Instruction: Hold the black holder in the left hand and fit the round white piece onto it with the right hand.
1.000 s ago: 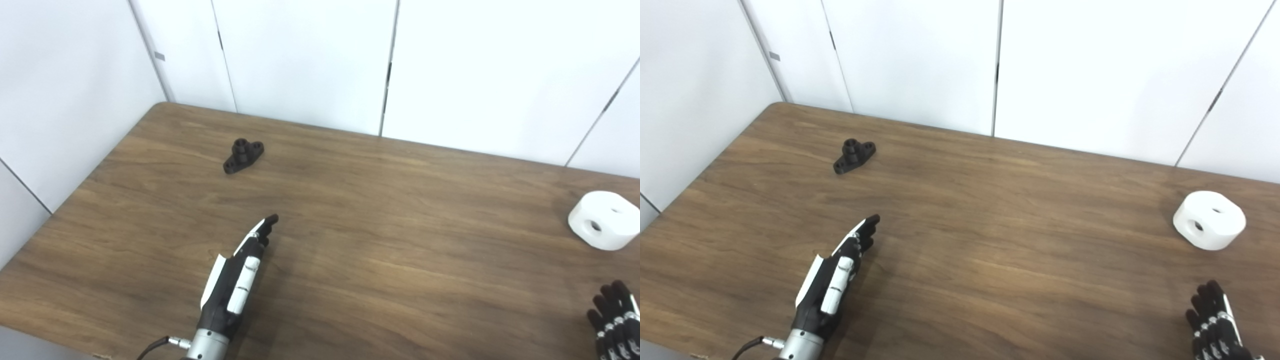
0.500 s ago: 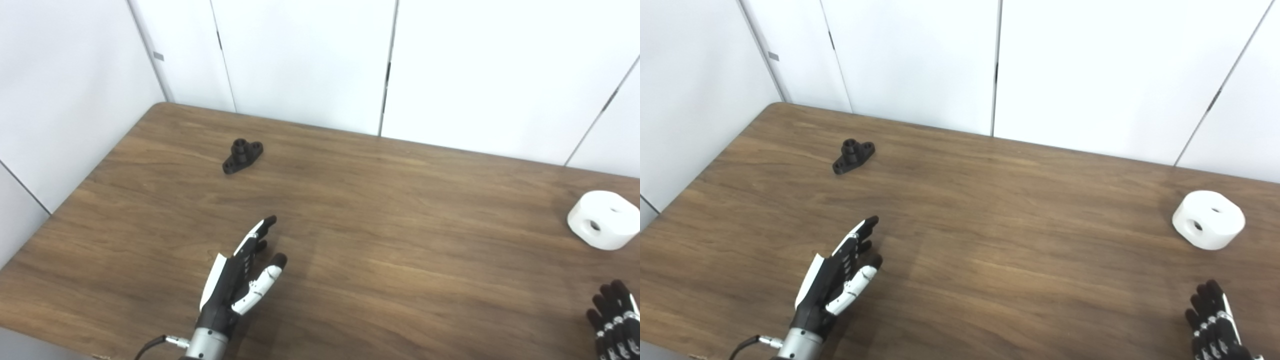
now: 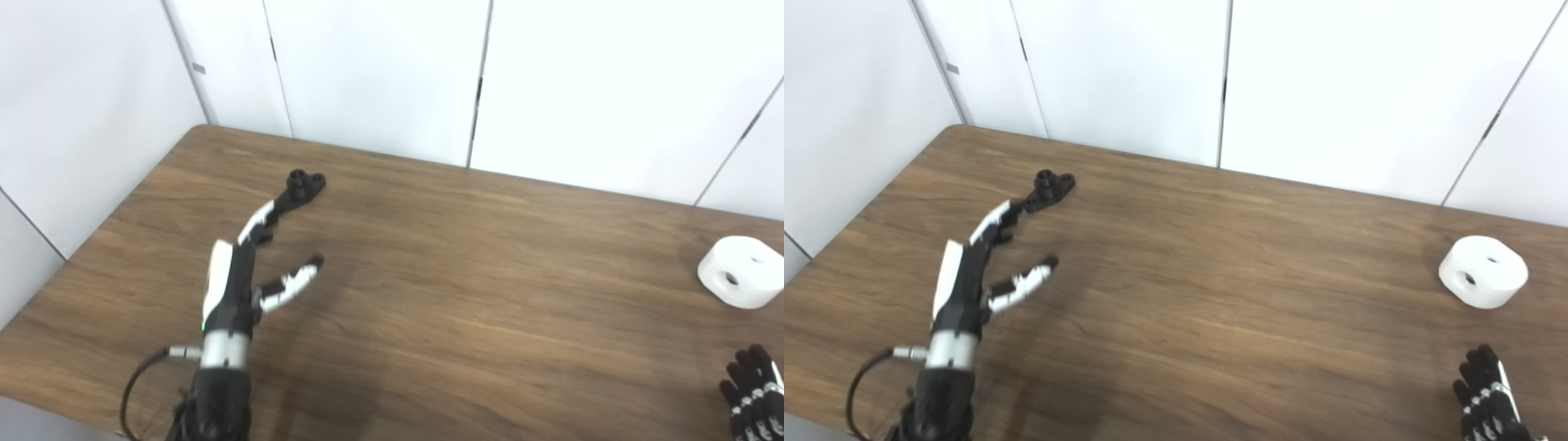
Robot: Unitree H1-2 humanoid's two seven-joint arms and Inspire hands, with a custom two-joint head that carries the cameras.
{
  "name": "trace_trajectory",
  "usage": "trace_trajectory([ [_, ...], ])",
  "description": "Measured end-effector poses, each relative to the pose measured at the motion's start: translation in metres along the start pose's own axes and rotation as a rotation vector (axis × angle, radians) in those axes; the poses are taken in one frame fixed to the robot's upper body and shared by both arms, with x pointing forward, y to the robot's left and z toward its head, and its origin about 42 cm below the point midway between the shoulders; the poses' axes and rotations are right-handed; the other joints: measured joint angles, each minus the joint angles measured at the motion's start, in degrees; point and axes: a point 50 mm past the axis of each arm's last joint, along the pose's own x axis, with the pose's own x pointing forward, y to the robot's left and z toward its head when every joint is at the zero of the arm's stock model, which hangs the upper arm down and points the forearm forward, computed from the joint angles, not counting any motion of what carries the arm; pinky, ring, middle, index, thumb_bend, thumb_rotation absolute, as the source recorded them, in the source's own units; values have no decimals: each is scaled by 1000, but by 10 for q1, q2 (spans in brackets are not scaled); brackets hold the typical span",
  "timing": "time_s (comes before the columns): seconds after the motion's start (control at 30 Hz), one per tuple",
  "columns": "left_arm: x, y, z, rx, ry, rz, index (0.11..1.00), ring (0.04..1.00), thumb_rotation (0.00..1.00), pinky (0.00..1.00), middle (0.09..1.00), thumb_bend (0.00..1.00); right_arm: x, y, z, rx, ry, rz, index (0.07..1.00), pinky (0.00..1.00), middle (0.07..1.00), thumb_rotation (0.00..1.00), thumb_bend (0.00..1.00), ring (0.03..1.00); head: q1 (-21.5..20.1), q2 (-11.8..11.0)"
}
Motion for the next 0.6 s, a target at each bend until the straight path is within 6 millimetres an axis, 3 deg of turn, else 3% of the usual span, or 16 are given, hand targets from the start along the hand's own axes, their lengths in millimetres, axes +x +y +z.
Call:
trace_trajectory([
  [0.13, 16, 4, 2, 80, 2, 25, 854, 885, 217, 835, 883, 770, 1, 1, 1, -2, -10, 0, 1000, 1000, 1000, 1000, 694, 1000, 0, 3],
  [0.6, 73, 12, -14, 264, 58, 40, 841, 907, 304, 806, 893, 808, -1, -1, 1, -6, -7, -6, 1000, 1000, 1000, 1000, 674, 1000, -1, 7],
])
